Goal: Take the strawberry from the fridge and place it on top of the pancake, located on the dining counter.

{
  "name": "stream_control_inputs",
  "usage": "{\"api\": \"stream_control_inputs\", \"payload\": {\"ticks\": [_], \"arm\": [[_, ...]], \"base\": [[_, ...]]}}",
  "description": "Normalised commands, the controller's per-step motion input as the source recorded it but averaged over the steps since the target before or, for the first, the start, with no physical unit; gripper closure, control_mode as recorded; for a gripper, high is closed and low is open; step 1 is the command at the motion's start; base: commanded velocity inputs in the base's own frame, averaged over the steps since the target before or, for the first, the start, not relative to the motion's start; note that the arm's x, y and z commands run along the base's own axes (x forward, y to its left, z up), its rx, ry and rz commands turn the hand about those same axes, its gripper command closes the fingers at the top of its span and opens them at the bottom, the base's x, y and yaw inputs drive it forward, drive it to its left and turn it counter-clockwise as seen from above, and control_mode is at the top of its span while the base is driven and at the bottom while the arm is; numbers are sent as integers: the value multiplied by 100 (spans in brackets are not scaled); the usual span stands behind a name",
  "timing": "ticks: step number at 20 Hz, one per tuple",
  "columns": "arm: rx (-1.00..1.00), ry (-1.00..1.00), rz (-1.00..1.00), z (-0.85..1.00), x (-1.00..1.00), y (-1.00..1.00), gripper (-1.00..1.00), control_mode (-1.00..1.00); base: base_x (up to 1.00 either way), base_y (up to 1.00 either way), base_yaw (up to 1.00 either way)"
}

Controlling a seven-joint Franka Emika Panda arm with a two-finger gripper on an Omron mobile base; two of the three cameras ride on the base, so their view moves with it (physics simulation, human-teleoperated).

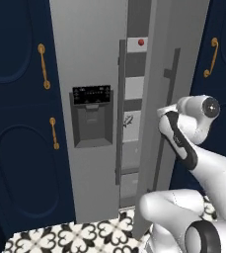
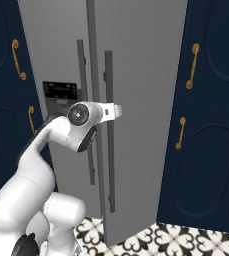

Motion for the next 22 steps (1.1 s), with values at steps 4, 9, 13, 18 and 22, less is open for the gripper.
{"api": "stream_control_inputs", "payload": {"ticks": [4,9,13,18,22], "arm": [[-16,9,0,54,-16,78,-100,-100],[-21,23,0,15,9,94,-100,-100],[-15,10,-1,0,44,43,-100,-100],[-12,4,-1,-6,68,24,-100,-100],[-10,0,-14,-21,44,0,-100,-100]], "base": [[0,0,0],[0,0,0],[0,0,0],[0,0,0],[0,0,0]]}}
